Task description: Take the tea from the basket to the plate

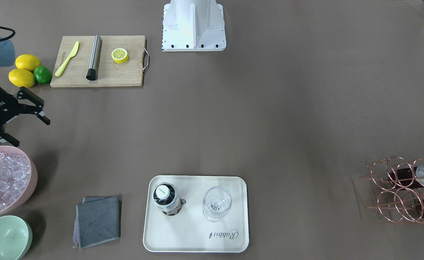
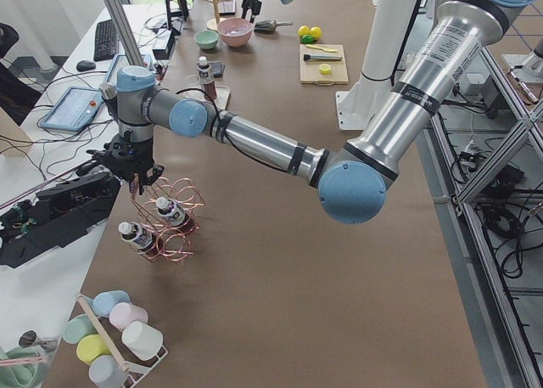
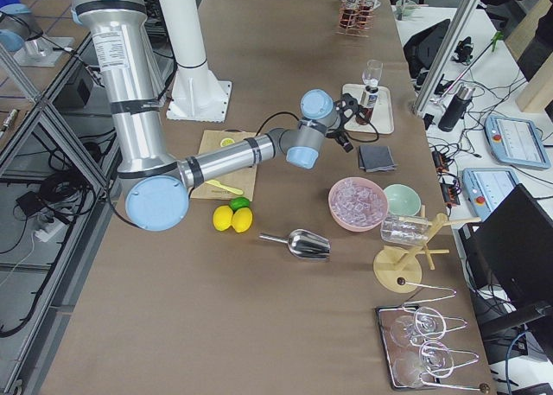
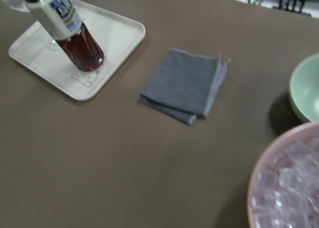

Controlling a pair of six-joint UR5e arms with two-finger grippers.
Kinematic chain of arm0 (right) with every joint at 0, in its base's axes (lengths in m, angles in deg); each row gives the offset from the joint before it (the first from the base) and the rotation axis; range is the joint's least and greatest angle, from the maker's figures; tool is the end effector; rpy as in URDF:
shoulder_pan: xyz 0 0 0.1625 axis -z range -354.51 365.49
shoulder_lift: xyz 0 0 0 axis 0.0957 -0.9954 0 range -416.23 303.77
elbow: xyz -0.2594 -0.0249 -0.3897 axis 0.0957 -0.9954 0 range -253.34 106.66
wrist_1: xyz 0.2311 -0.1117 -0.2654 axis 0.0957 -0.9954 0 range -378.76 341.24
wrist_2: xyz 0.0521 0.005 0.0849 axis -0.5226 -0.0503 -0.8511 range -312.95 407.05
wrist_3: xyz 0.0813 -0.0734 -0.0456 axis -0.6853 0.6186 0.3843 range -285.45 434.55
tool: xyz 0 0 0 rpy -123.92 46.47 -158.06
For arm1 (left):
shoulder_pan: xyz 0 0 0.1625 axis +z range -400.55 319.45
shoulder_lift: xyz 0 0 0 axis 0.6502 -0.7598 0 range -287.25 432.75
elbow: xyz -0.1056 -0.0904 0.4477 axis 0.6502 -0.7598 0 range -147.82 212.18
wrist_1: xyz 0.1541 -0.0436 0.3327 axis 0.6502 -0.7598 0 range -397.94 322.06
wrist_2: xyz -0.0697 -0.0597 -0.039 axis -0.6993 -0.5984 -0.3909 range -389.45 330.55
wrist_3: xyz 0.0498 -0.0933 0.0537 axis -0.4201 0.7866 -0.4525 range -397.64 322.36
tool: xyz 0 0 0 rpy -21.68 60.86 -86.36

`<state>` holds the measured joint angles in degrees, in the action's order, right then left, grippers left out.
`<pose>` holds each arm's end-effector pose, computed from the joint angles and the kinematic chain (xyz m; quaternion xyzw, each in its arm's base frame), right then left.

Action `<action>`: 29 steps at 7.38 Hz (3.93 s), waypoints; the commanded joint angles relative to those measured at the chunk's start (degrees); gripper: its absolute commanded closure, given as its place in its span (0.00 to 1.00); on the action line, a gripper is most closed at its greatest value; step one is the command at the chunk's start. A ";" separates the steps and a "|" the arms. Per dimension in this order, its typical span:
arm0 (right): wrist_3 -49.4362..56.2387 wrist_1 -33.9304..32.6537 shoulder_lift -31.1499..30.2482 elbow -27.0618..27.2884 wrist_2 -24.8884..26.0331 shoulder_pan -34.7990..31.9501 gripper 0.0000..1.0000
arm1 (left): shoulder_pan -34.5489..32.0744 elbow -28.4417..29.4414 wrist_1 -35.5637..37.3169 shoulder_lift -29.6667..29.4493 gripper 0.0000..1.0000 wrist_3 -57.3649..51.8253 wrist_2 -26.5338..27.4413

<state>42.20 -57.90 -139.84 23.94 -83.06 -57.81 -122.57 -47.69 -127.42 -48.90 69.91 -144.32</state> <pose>-0.1790 -0.4825 0.4960 0.2934 -0.4994 -0.1437 0.8024 0.0142 -0.7028 0.5000 -0.0842 0.2635 -0.7078 0.6500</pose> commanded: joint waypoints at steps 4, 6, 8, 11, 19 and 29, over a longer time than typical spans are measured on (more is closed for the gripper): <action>20.57 -9.81 -18.34 -9.44 -17.80 -21.84 0.00 | -0.52 0.43 0.09 0.18 0.03 -2.69 -0.08; 20.40 -10.42 -18.87 -16.13 -12.66 -22.56 0.00 | -0.43 -1.59 1.14 0.18 0.03 -2.52 -0.35; 20.40 -23.37 -18.26 -15.64 -6.07 -21.34 0.00 | -0.69 -7.71 3.08 4.02 0.03 -2.34 -2.89; 18.20 -43.90 -11.37 -11.43 -3.32 -19.74 0.00 | -1.22 -18.73 2.82 14.93 0.03 -14.22 -5.95; 16.35 -54.46 -12.19 -0.78 -2.78 -20.81 0.00 | -6.49 -25.25 2.47 34.70 0.03 -65.06 -16.93; 16.79 -54.46 -12.28 -0.69 -2.87 -21.07 0.00 | -10.10 -22.17 -5.09 39.65 0.03 -83.72 -16.46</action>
<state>58.99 -112.36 -152.11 23.28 -85.92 -78.84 -133.21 -69.90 -132.60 -8.84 -10.23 -165.24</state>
